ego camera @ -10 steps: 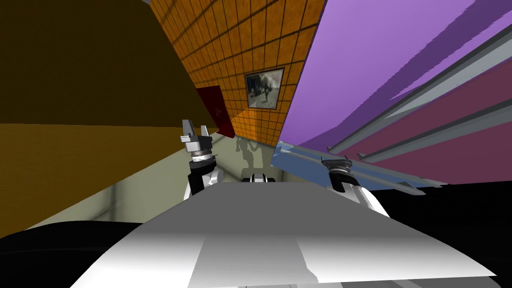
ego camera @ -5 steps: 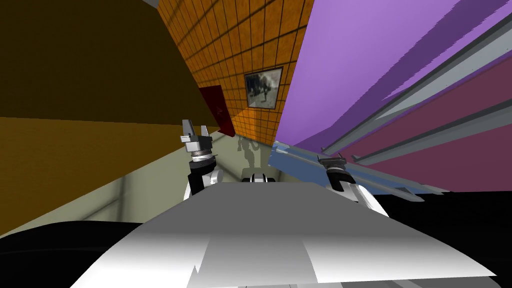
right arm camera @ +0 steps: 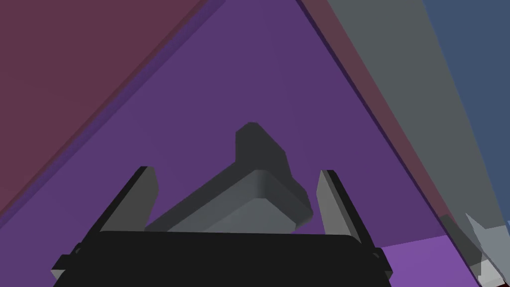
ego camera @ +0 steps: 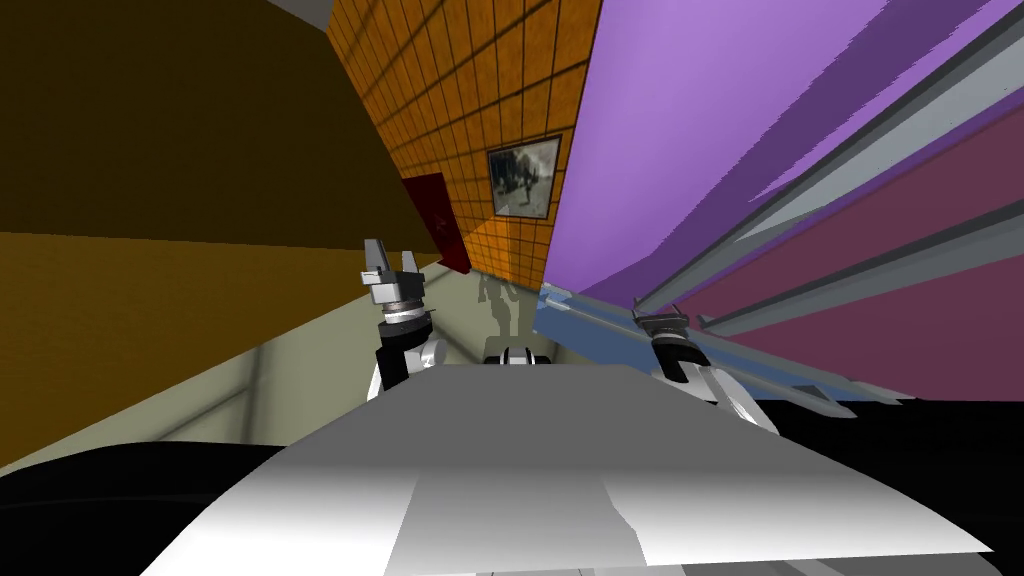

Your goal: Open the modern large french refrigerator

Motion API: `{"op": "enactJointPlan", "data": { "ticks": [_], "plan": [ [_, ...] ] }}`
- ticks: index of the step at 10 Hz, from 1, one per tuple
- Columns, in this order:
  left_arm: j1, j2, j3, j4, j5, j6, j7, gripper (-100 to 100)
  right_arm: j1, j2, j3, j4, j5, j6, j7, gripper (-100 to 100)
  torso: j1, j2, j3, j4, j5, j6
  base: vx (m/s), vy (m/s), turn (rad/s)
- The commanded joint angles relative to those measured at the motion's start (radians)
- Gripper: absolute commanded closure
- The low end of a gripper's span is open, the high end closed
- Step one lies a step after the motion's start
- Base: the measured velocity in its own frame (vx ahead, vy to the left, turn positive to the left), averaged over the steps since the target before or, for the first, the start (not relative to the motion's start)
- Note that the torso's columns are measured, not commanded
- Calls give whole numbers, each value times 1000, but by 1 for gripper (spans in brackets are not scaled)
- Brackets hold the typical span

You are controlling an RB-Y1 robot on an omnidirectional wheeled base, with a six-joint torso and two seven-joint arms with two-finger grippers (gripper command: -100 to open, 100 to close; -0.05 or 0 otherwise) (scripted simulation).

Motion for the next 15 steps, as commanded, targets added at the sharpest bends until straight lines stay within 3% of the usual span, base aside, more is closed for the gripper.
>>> {"op": "enactJointPlan", "data": {
  "ticks": [1,3,10,11,12,15],
  "plan": [
    [0,0,0,0,0,0,0,0,1,24,-21,-6,5,28,6,100,0,5,2,3,3,1,44,192,-157],
    [0,0,0,0,0,0,0,0,0,35,-33,-10,8,43,8,100,11,6,4,3,4,-2,35,222,-119],
    [0,0,0,0,0,0,0,0,-4,112,-119,-38,26,145,27,100,7,5,2,5,7,-2,11,264,-122],
    [0,0,0,0,0,0,0,0,0,102,-106,-28,21,141,24,100,6,8,4,5,7,0,-14,139,-43],
    [0,0,0,0,0,0,0,0,1,122,-119,-28,28,157,26,100,-4,7,3,6,7,-1,38,131,-71],
    [0,0,0,0,0,0,0,0,-10,162,-162,-44,53,193,29,100,6,3,1,2,6,1,117,241,-145]
  ]
}}
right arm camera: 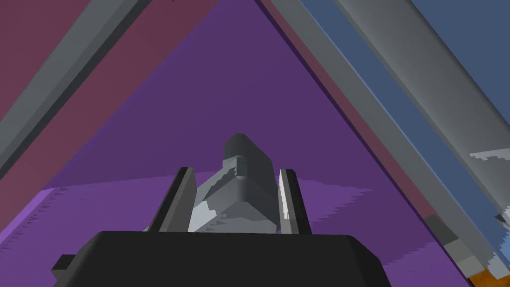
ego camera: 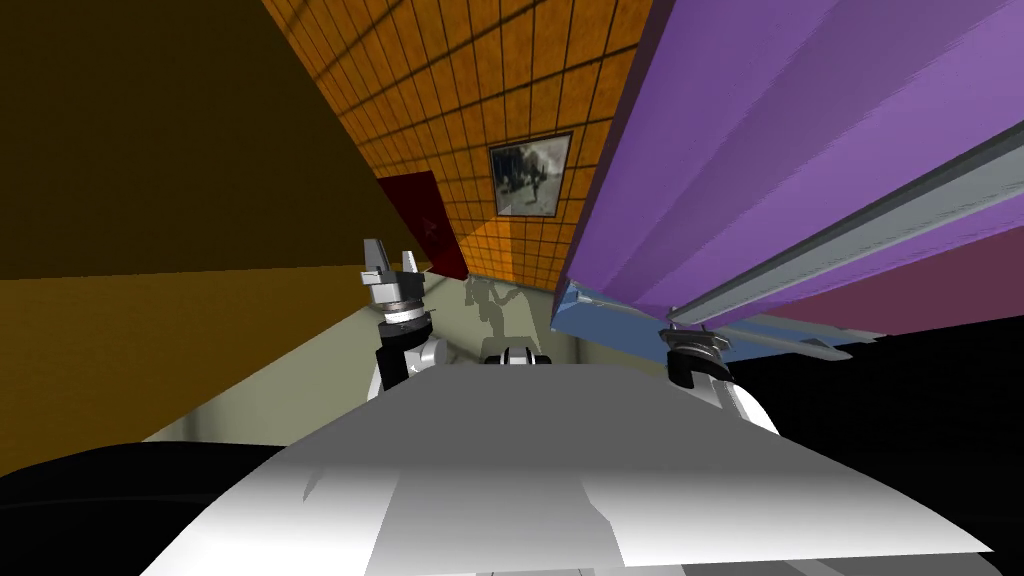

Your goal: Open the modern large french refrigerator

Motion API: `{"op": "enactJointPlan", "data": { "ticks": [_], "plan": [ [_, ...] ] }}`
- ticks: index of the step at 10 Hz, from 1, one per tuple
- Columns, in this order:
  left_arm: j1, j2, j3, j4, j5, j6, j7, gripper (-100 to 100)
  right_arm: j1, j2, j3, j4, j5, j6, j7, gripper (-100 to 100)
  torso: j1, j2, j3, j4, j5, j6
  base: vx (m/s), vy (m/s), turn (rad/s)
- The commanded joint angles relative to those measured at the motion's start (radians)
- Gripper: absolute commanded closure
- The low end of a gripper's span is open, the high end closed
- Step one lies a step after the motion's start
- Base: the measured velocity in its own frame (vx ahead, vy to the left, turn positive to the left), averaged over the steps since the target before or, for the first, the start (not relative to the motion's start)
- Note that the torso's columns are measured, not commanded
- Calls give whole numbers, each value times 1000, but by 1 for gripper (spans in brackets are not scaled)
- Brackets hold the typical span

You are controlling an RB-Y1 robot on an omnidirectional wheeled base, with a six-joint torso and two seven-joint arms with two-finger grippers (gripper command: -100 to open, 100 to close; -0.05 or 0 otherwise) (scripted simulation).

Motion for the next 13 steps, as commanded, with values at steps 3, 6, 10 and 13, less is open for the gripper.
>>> {"op": "enactJointPlan", "data": {
  "ticks": [3,6,10,13],
  "plan": [
    [0,0,0,0,0,0,0,0,-18,60,-70,-29,38,56,5,100,-1,1,1,1,1,-4,93,258,-131],
    [0,0,0,0,0,0,0,0,-29,100,-113,-44,63,92,9,100,0,2,0,2,3,-2,96,281,-125],
    [0,0,0,0,0,0,0,0,-24,140,-141,-55,83,130,5,100,-4,-2,-1,0,1,-1,122,179,-110],
    [0,0,0,0,0,0,0,0,-37,182,-187,-73,118,160,0,100,0,-2,-1,0,1,-4,155,245,-131]
  ]
}}
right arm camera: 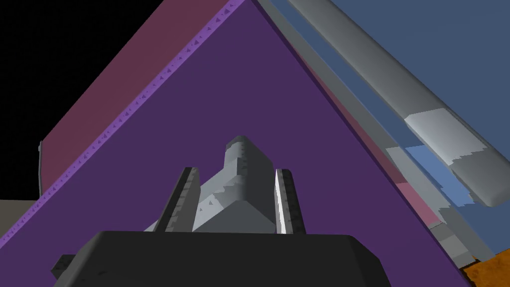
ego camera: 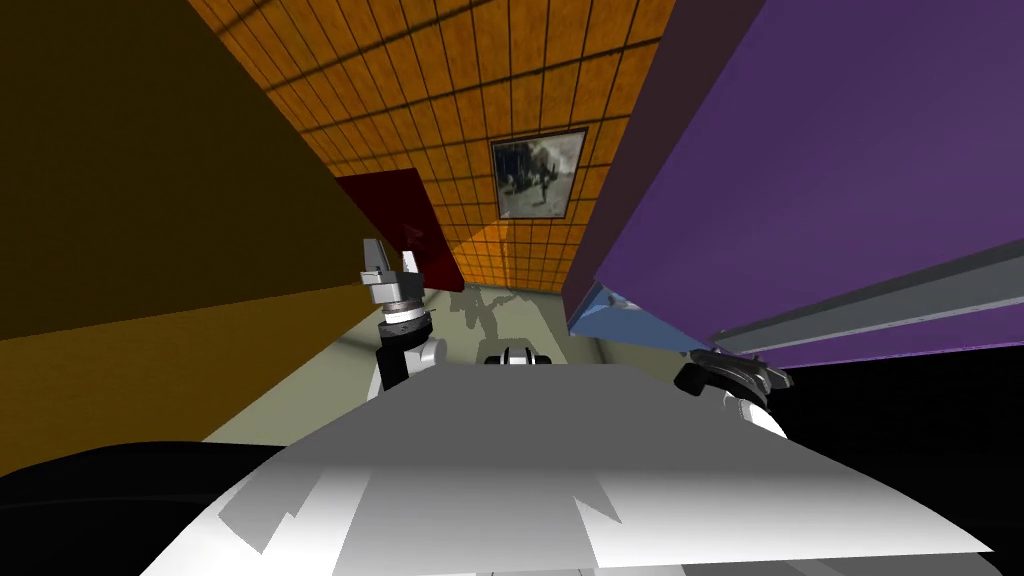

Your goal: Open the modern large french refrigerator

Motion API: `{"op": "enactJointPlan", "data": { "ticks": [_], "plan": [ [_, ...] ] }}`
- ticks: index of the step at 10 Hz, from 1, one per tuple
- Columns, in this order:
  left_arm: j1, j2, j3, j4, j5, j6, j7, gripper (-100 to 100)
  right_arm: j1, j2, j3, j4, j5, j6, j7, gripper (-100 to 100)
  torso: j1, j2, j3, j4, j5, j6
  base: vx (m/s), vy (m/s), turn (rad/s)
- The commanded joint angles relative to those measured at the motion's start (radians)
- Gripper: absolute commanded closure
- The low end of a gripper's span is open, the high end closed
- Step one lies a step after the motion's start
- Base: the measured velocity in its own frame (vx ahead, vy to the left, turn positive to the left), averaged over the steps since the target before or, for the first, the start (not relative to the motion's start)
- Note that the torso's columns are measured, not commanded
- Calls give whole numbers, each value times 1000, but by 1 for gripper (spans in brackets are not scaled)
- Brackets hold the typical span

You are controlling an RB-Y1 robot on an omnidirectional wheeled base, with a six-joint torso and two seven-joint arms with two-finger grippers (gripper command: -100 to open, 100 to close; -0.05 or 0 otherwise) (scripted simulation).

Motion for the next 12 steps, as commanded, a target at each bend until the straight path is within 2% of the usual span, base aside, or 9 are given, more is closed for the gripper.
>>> {"op": "enactJointPlan", "data": {
  "ticks": [1,3,4,6,9,12],
  "plan": [
    [0,0,0,0,0,0,0,0,-13,28,-40,-22,27,24,-5,100,1,0,0,0,1,-1,136,259,-110],
    [0,0,0,0,0,0,0,0,-22,56,-71,-33,50,44,-8,100,-2,2,0,1,2,1,172,221,-128],
    [0,0,0,0,0,0,0,0,8,37,-49,-56,-7,89,19,-100,-1,0,-1,0,3,1,66,94,68],
    [-1,0,0,0,0,0,0,0,29,26,-41,-94,-49,137,44,-100,-18,9,6,3,-4,1,-67,-27,155],
    [0,1,0,0,0,0,0,0,61,9,-28,-150,-113,209,81,-100,-3,6,2,1,1,8,-49,-55,98],
    [0,0,0,0,0,0,0,0,94,-8,-15,-207,-177,280,118,-100,7,8,3,2,5,7,-27,-17,86]
  ]
}}
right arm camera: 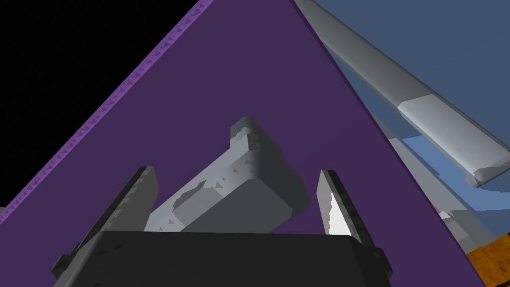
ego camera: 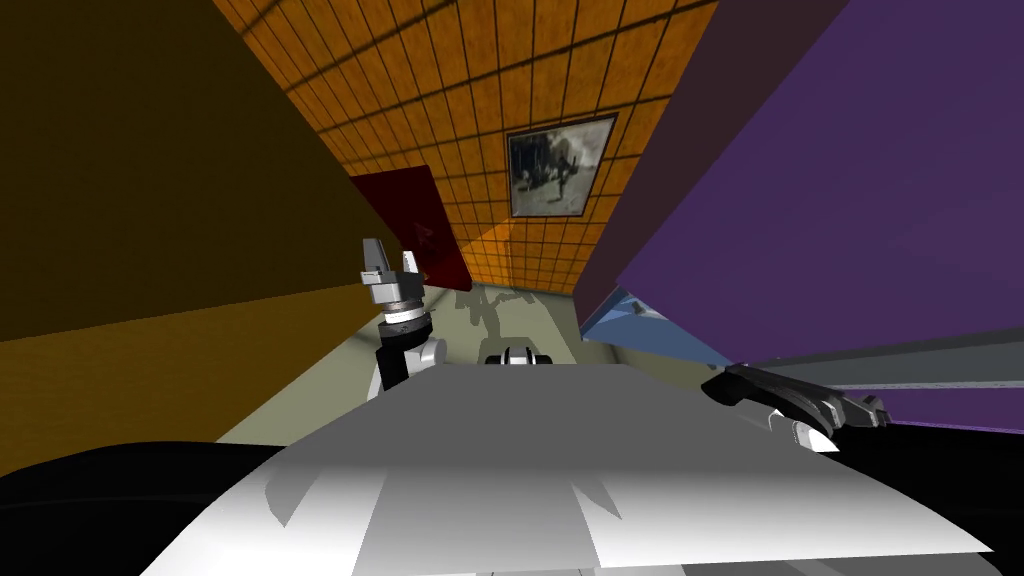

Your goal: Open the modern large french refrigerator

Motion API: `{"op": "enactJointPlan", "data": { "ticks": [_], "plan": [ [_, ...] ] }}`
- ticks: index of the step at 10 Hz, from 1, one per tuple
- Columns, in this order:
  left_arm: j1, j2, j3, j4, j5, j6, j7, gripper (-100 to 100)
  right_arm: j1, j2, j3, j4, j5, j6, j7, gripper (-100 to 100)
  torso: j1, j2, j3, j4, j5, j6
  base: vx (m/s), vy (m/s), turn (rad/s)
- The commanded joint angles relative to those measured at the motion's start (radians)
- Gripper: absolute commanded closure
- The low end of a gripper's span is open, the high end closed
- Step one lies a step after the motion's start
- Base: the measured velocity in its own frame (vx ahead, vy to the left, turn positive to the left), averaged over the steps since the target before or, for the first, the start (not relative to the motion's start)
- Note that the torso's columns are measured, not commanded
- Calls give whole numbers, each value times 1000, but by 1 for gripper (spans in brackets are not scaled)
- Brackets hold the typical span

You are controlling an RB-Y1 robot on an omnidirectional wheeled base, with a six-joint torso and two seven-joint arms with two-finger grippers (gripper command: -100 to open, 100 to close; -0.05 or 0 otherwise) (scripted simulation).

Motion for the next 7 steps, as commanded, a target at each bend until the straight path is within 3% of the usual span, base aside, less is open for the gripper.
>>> {"op": "enactJointPlan", "data": {
  "ticks": [1,2,7],
  "plan": [
    [0,0,0,0,0,0,0,0,14,-1,7,-23,-22,26,14,-100,0,1,0,1,2,-1,-7,-9,37],
    [0,0,0,0,0,0,0,0,15,1,11,-22,-26,33,18,0,-2,-1,0,0,0,0,6,-5,20],
    [0,0,0,0,0,0,0,0,15,10,23,-7,-30,36,19,0,-12,-5,-1,-2,-8,-3,3,0,8]
  ]
}}
